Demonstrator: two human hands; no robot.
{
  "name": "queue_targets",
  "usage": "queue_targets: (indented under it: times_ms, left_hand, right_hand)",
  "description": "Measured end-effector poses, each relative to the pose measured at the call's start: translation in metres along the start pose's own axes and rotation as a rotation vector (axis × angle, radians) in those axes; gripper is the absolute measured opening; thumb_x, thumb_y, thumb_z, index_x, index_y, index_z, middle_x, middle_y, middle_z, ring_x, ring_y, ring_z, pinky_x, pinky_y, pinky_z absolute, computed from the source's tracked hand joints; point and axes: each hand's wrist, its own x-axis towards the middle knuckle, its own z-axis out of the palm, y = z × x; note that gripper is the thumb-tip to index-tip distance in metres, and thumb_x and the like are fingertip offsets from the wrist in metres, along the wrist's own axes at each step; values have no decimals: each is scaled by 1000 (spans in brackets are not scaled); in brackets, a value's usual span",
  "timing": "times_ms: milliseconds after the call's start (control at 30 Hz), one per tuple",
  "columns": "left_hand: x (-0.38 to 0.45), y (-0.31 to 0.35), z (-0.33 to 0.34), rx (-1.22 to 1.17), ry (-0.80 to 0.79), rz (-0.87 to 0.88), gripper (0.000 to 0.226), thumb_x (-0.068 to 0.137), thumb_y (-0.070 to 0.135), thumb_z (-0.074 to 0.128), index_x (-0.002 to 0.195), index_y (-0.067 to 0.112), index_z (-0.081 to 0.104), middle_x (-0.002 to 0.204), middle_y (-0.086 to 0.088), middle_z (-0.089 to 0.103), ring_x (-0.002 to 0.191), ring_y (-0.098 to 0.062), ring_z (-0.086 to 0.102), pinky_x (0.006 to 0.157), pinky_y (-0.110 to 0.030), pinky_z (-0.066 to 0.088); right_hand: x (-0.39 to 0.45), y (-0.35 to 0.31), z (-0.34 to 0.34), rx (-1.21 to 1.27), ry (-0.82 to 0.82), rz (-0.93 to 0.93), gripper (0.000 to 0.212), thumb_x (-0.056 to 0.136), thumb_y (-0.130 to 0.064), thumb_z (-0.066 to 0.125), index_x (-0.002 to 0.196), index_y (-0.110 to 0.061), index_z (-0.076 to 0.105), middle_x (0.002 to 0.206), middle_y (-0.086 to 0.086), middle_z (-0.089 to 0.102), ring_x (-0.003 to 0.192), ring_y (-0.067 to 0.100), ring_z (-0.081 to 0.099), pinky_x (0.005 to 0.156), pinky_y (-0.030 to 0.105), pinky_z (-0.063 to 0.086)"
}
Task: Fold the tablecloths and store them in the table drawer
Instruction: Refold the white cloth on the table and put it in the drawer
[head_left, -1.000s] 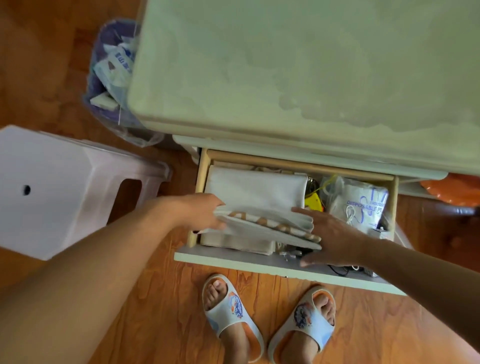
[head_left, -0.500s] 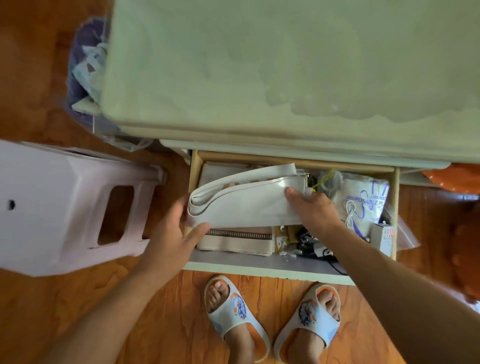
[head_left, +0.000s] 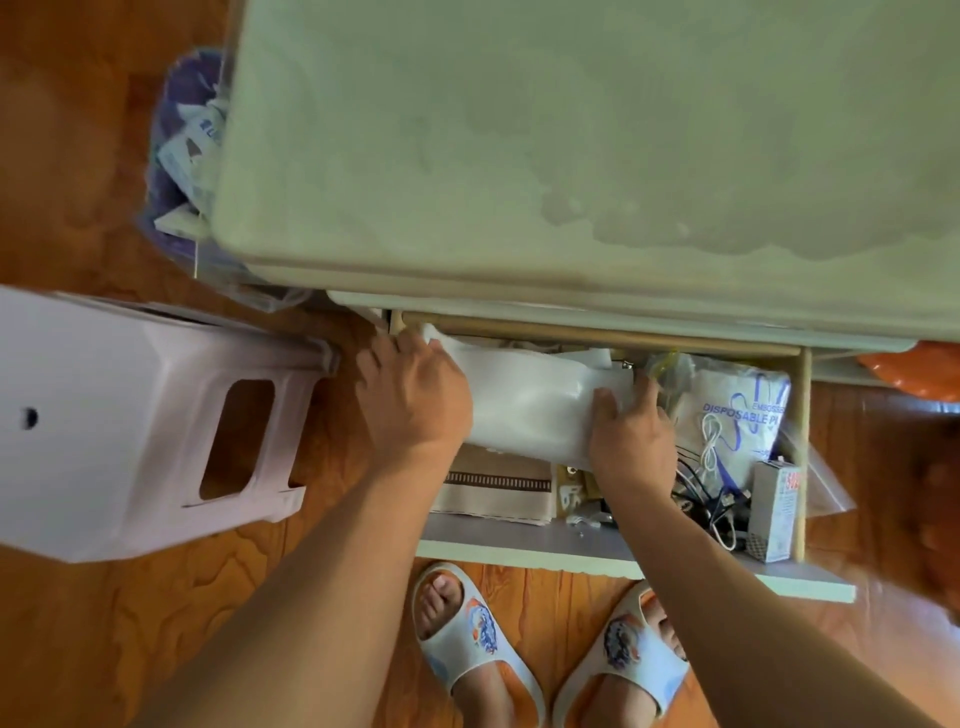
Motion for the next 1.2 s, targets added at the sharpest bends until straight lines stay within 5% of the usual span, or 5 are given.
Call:
queue_targets:
  times_ms: [233,400,800,933,1200]
  left_hand:
    - [-58,-49,18,-349,-141,-151,31,108,23,35,115,-2,52,113,-17,53,103,-28,52,79,-26,30]
    - [-87,-82,-13,-623,-174,32,21,107,37,40,123,30,51,118,4,64,106,-3,59,88,-16,48]
    - [-84,-69,-75,-920,-474,-31,38,86,59,69,115,35,62,110,15,74,111,-12,68,77,-20,57]
    - [-81,-46,-44,-895,-189,-163,53,90,67,58,119,23,61,114,3,70,107,-13,67,83,-26,55]
    - [-69,-16,-55,-741,-187,-178,52,106,49,36,138,10,47,124,-1,59,127,-26,53,91,-25,33]
  right_hand:
    - [-26,27,-5,241,-87,15,67,95,-47,58,152,-26,29,138,5,52,125,30,52,102,47,47]
    - [-35,26,-45,328,-211,-98,32,95,-36,64,121,-19,54,108,1,62,91,5,60,57,6,47]
    - [-82,-12,-139,673,-372,-255,38,91,-37,59,118,-11,65,105,7,76,99,31,72,74,39,61]
    - [-59,3,-127,721,-427,-82,51,80,-52,69,119,-19,66,110,8,75,102,31,72,87,62,56]
    - [-52,19,-100,611,-350,-45,29,90,-28,73,117,-25,65,106,-2,76,98,22,73,82,49,60]
